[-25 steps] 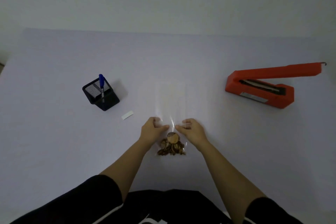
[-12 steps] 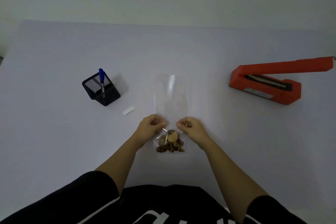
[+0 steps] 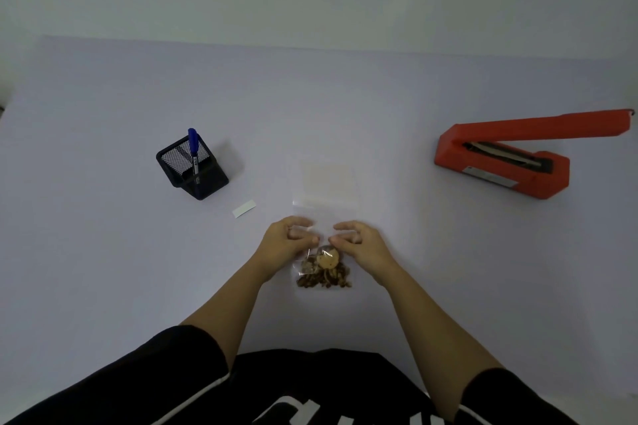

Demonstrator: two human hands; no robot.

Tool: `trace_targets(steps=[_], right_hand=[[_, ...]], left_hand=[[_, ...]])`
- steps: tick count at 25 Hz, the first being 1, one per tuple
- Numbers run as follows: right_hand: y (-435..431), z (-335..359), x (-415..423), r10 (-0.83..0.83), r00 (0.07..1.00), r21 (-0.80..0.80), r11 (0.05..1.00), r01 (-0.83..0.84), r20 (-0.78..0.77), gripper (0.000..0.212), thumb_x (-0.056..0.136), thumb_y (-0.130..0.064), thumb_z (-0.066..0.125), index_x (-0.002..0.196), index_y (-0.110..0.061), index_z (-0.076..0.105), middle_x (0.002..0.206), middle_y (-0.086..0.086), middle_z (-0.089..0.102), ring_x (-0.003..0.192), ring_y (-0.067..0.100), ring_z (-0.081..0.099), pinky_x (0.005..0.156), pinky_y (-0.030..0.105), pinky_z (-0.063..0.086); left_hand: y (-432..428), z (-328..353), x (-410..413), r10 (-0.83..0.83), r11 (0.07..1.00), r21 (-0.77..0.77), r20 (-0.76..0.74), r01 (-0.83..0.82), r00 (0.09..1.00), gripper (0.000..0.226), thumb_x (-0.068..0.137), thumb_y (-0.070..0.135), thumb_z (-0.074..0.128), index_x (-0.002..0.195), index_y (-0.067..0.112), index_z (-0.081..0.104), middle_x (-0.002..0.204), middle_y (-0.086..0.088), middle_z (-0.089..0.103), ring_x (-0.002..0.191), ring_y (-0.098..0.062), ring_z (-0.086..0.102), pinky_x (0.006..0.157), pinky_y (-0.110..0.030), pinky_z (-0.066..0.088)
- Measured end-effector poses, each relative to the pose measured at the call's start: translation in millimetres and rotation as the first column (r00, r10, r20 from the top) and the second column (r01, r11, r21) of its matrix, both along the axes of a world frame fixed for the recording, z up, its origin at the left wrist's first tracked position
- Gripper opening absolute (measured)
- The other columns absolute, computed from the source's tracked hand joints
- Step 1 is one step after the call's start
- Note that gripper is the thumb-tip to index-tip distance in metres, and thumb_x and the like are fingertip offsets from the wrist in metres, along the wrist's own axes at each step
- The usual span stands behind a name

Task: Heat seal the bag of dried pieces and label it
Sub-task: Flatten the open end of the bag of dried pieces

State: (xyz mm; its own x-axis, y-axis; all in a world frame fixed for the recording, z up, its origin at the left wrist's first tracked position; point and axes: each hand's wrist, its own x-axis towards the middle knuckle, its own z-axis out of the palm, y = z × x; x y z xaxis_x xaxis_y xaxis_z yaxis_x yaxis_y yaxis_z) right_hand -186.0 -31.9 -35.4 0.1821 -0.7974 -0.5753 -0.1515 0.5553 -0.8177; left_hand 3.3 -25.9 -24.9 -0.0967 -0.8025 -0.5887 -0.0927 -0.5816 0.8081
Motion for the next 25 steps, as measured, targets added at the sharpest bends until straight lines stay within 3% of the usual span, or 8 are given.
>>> trace_targets(steps=[5, 12, 15, 19, 25], right_hand=[[2, -3, 4, -0.045, 0.999, -0.011, 0.999, 0.046, 0.016, 0.010, 0.079, -0.009, 0.071, 0.088, -0.011, 0.068, 0.085, 0.001, 0.070, 0.077, 0.006, 0.066, 0.066, 0.012, 0.052], [9, -4, 3, -0.058, 0.998, -0.047, 0.997, 0.058, -0.005, 0.007, 0.079, -0.007, 0.070, 0.084, -0.011, 0.069, 0.076, 0.001, 0.067, 0.067, 0.009, 0.063, 0.059, 0.014, 0.051], [8, -6, 4, -0.046, 0.998, -0.094, 0.995, 0.042, -0.045, 0.008, 0.079, -0.009, 0.071, 0.085, -0.014, 0.070, 0.080, -0.001, 0.068, 0.075, 0.013, 0.063, 0.067, 0.017, 0.053], [9, -5, 2, 0.015, 1.000, -0.049, 0.999, -0.014, 0.013, 0.018, 0.075, -0.014, 0.075, 0.090, -0.020, 0.067, 0.095, 0.000, 0.069, 0.093, 0.015, 0.064, 0.082, 0.028, 0.054], [9, -3, 1, -0.003, 0.999, 0.035, 0.999, 0.002, 0.037, 0.020, 0.073, -0.009, 0.077, 0.086, -0.019, 0.065, 0.090, 0.008, 0.071, 0.088, 0.019, 0.067, 0.083, 0.032, 0.055]], left_hand=[[3, -1, 4, -0.086, 0.996, 0.003, -0.002, 0.086, 0.996, 0.026, 0.081, 0.007, 0.067, 0.107, 0.005, 0.068, 0.096, -0.009, 0.071, 0.078, -0.007, 0.069, 0.068, -0.013, 0.053], [7, -5, 10, -0.192, 0.978, -0.053, 0.149, 0.202, 0.970, 0.026, 0.078, 0.019, 0.072, 0.104, 0.014, 0.070, 0.099, -0.002, 0.071, 0.090, -0.006, 0.066, 0.075, -0.013, 0.052], [6, -7, 14, -0.233, 0.968, -0.048, 0.187, 0.245, 0.954, 0.026, 0.077, 0.022, 0.073, 0.102, 0.017, 0.071, 0.098, 0.000, 0.072, 0.091, -0.005, 0.065, 0.078, -0.014, 0.050], [7, -6, 12, -0.194, 0.973, -0.080, 0.230, 0.217, 0.954, 0.020, 0.077, 0.021, 0.074, 0.096, 0.017, 0.074, 0.091, -0.001, 0.074, 0.084, -0.006, 0.068, 0.073, -0.012, 0.051], [10, -7, 9, -0.192, 0.973, -0.086, 0.212, 0.214, 0.958, 0.012, 0.076, 0.024, 0.074, 0.086, 0.017, 0.074, 0.082, -0.005, 0.073, 0.078, -0.014, 0.068, 0.070, -0.020, 0.052]])
